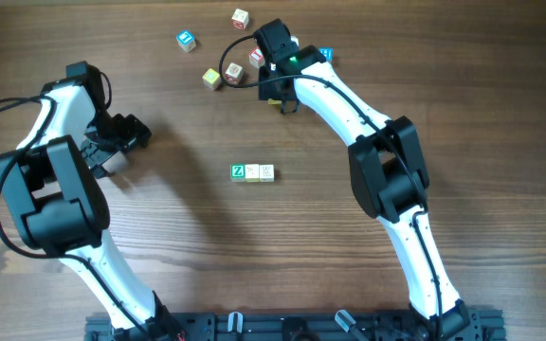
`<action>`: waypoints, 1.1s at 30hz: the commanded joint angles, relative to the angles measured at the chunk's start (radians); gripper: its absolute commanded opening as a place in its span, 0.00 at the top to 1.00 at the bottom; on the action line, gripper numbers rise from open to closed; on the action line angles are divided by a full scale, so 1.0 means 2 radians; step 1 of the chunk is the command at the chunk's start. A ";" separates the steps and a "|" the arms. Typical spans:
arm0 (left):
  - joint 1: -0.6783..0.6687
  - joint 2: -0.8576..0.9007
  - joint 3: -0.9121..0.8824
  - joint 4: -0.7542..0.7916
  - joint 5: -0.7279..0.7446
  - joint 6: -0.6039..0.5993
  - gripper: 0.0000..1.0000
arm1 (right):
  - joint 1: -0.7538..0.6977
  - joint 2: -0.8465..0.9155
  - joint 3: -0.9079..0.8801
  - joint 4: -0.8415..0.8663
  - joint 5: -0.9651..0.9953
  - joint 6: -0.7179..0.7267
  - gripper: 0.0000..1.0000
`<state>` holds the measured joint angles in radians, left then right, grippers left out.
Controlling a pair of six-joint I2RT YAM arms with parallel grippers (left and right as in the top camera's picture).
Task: Form a horizontal line
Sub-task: 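Lower the right gripper and grasp the green-lettered J block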
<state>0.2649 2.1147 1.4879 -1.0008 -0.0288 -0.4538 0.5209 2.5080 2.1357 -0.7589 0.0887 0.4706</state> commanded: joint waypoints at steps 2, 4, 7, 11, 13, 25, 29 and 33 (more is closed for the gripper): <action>0.003 0.011 -0.006 0.002 -0.016 0.000 0.00 | 0.001 -0.015 0.002 0.000 0.012 0.000 0.58; 0.003 0.011 -0.006 0.002 -0.016 0.000 0.00 | 0.001 -0.015 0.002 -0.002 0.012 0.000 0.62; 0.003 0.011 -0.006 0.002 -0.016 0.000 0.00 | 0.001 -0.016 0.002 -0.004 0.012 0.000 0.65; 0.003 0.011 -0.006 0.002 -0.016 0.000 0.00 | 0.001 -0.022 0.002 -0.010 0.012 -0.013 0.67; 0.003 0.011 -0.006 0.002 -0.016 0.000 0.00 | 0.001 -0.023 0.002 -0.024 0.012 -0.013 0.63; 0.003 0.011 -0.006 0.002 -0.016 0.001 0.00 | 0.001 -0.026 0.002 -0.035 0.014 -0.013 0.50; 0.003 0.011 -0.006 0.002 -0.016 0.001 0.00 | 0.001 -0.026 0.002 -0.036 0.014 -0.013 0.49; 0.003 0.011 -0.006 0.002 -0.016 0.001 0.00 | 0.001 -0.027 0.002 -0.039 0.014 -0.032 0.55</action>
<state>0.2649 2.1147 1.4879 -1.0008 -0.0288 -0.4538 0.5209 2.5053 2.1357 -0.8314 0.0959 0.4355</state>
